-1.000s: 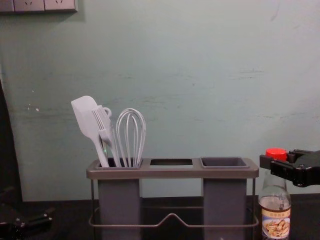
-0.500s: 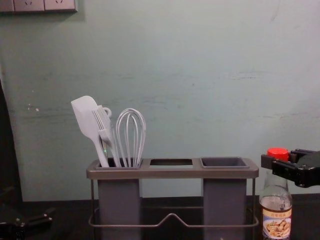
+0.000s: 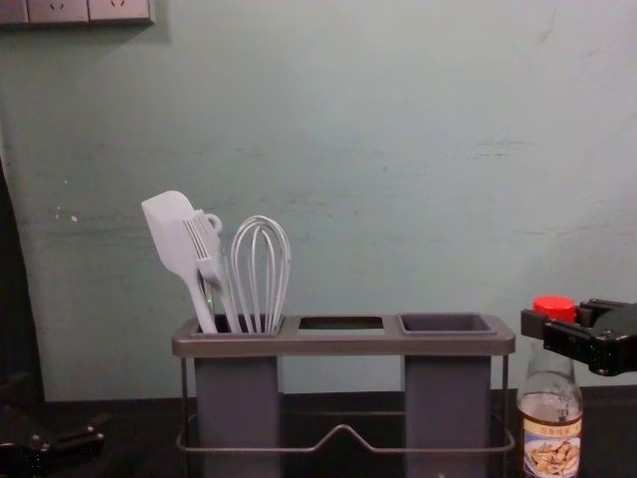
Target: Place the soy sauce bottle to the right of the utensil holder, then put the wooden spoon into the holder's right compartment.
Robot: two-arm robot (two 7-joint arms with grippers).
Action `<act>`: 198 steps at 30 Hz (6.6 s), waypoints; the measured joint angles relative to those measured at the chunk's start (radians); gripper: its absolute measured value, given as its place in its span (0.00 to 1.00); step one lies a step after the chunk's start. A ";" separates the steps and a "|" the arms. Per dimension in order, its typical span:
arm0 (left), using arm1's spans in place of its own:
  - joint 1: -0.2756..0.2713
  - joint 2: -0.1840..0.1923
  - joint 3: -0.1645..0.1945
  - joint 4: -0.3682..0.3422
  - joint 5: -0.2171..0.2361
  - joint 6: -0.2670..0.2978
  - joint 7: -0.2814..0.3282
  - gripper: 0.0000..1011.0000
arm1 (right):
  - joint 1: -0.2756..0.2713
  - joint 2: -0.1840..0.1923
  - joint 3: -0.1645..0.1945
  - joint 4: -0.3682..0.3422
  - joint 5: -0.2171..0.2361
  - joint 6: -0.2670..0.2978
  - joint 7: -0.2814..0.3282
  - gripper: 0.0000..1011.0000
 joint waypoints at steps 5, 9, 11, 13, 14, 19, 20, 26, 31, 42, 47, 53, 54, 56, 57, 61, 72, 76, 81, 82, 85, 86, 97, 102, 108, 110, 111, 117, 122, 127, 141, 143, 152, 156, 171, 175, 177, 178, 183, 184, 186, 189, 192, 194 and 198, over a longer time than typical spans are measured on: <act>0.000 0.000 0.000 0.000 0.000 0.000 0.000 1.00 | 0.000 0.000 0.000 0.000 0.000 0.000 0.000 0.38; 0.000 0.000 0.000 0.000 0.000 0.000 0.000 1.00 | 0.001 0.000 0.000 0.000 0.000 0.001 0.000 0.42; 0.000 0.000 0.000 0.000 0.000 0.000 0.000 1.00 | 0.001 0.000 0.000 0.000 0.000 0.001 0.000 0.49; 0.000 0.000 0.000 0.000 0.000 0.000 0.000 1.00 | 0.001 0.000 0.000 0.000 0.000 0.001 0.000 0.53; 0.000 0.000 0.000 0.000 0.000 0.000 0.000 1.00 | 0.001 0.000 0.000 0.000 0.000 0.001 0.000 0.56; 0.000 0.000 0.000 0.000 0.000 0.000 0.000 1.00 | 0.001 0.000 -0.001 0.000 -0.001 0.001 0.000 0.75; 0.000 0.000 0.000 0.000 0.000 0.000 0.000 1.00 | 0.002 0.000 -0.001 0.000 -0.001 0.001 0.000 0.76; 0.000 0.000 0.000 0.000 0.000 0.000 0.000 1.00 | 0.002 0.000 -0.001 0.001 -0.001 0.001 -0.001 0.93; 0.000 0.000 0.000 0.000 0.000 0.000 0.000 1.00 | 0.002 0.000 -0.002 0.001 -0.001 0.001 -0.002 0.99; 0.000 0.000 0.000 0.000 0.000 0.000 0.000 1.00 | -0.018 0.012 0.014 -0.043 -0.040 -0.013 -0.050 0.99; 0.000 0.000 0.000 0.000 0.000 0.000 0.000 1.00 | -0.036 0.020 0.037 -0.082 -0.062 -0.021 -0.079 0.99; 0.000 0.000 0.000 0.000 0.000 0.000 0.000 1.00 | -0.073 0.039 0.076 -0.148 -0.052 -0.031 -0.077 0.99; 0.000 0.000 0.000 0.000 0.000 0.000 0.000 1.00 | -0.079 0.044 0.081 -0.159 -0.047 -0.031 -0.071 0.99; 0.000 0.000 0.000 0.000 0.000 0.000 0.000 1.00 | -0.101 0.060 0.097 -0.197 -0.030 -0.027 -0.056 0.99; 0.000 0.000 0.000 0.000 0.000 0.000 0.000 1.00 | -0.117 0.073 0.110 -0.229 -0.013 -0.020 -0.045 0.99; 0.000 0.000 0.000 0.000 0.000 0.000 0.000 1.00 | -0.157 0.110 0.136 -0.310 0.037 0.011 -0.012 0.99; 0.000 0.000 0.000 0.000 0.000 0.000 0.000 1.00 | -0.262 0.252 0.165 -0.573 0.141 0.190 0.033 0.99; 0.000 0.000 0.000 0.000 0.000 0.000 0.000 1.00 | -0.280 0.291 0.153 -0.656 0.166 0.302 0.012 0.99; 0.000 0.000 0.000 0.000 0.000 0.000 0.000 1.00 | -0.235 0.329 0.078 -0.743 0.184 0.541 -0.048 0.99; 0.000 0.000 0.000 0.000 0.000 0.000 0.000 1.00 | -0.225 0.331 0.066 -0.746 0.186 0.568 -0.051 0.99; 0.000 0.000 0.000 0.000 0.000 0.000 0.000 1.00 | -0.170 0.333 0.006 -0.746 0.194 0.670 -0.055 0.99; 0.000 0.000 0.000 0.000 0.000 0.000 0.000 1.00 | -0.157 0.332 -0.011 -0.743 0.194 0.694 -0.056 0.99; 0.000 0.000 0.000 0.000 0.000 0.000 0.000 1.00 | 0.029 0.311 -0.215 -0.667 0.152 0.921 -0.057 0.99; 0.000 0.000 0.000 0.000 0.000 0.000 0.000 1.00 | 0.077 0.306 -0.276 -0.632 0.124 0.956 -0.056 0.99; 0.000 0.000 0.000 0.000 0.000 0.000 0.000 1.00 | 0.107 0.290 -0.316 -0.592 0.100 0.977 -0.055 0.99; 0.000 0.000 0.000 0.000 0.000 0.000 0.000 1.00 | 0.119 0.277 -0.330 -0.567 0.093 0.983 -0.052 0.99; 0.000 0.000 0.000 0.000 0.000 0.000 0.000 1.00 | 0.125 0.268 -0.338 -0.551 0.089 0.987 -0.048 0.99; 0.000 0.000 0.000 0.000 0.000 0.000 0.000 1.00 | 0.151 0.230 -0.370 -0.483 0.069 1.001 -0.038 0.99; 0.000 0.000 0.000 0.000 0.000 0.000 0.000 1.00 | 0.172 0.194 -0.388 -0.417 0.058 1.003 -0.027 0.99; 0.000 0.000 0.000 0.000 0.000 0.000 0.000 1.00 | 0.198 0.155 -0.413 -0.347 0.027 1.005 -0.023 0.99; 0.000 0.000 0.000 0.000 0.000 0.000 0.000 1.00 | 0.223 0.101 -0.435 -0.263 -0.031 1.005 -0.016 0.99; 0.000 0.000 0.000 0.000 0.000 0.000 0.000 1.00 | 0.223 0.096 -0.435 -0.257 -0.035 1.004 -0.016 0.99; 0.000 0.000 0.000 0.000 0.000 0.000 0.000 1.00 | 0.216 0.073 -0.425 -0.237 -0.054 0.997 -0.016 0.99; 0.000 0.000 0.000 0.000 0.000 0.000 0.000 1.00 | 0.214 0.064 -0.421 -0.229 -0.062 0.994 -0.015 0.99; 0.000 0.000 0.000 0.000 0.000 0.000 0.000 1.00 | 0.229 0.037 -0.432 -0.198 -0.109 0.992 0.014 0.99; 0.000 0.000 0.000 0.000 0.000 0.000 0.000 1.00 | 0.232 0.034 -0.435 -0.197 -0.120 0.998 0.019 0.99; 0.000 0.000 0.000 0.000 0.000 0.000 0.000 1.00 | 0.233 0.033 -0.436 -0.196 -0.127 1.001 0.023 0.99; 0.000 0.000 0.000 0.000 0.000 0.000 0.000 1.00 | 0.233 0.032 -0.437 -0.195 -0.130 1.001 0.024 0.99; 0.000 0.000 0.000 0.000 0.000 0.000 0.000 1.00 | 0.237 0.029 -0.443 -0.189 -0.147 1.005 0.036 0.99; 0.000 0.000 0.000 0.000 0.000 0.000 0.000 1.00 | 0.238 0.029 -0.444 -0.188 -0.150 1.005 0.038 0.99; 0.000 0.000 0.000 0.000 0.000 0.000 0.000 1.00 | 0.239 0.028 -0.445 -0.187 -0.154 1.005 0.042 0.99; 0.000 0.000 0.000 0.000 0.000 0.000 0.000 1.00 | 0.239 0.027 -0.445 -0.185 -0.163 1.005 0.048 0.99; 0.000 0.000 0.000 0.000 0.000 0.000 0.000 1.00 | 0.237 0.026 -0.444 -0.184 -0.170 1.003 0.052 0.99; 0.000 0.000 0.000 0.000 0.000 0.000 0.000 1.00 | 0.233 0.026 -0.441 -0.184 -0.176 0.995 0.053 0.99; 0.000 0.000 0.000 0.000 0.000 0.000 0.000 1.00 | 0.232 0.026 -0.441 -0.184 -0.176 0.994 0.053 0.99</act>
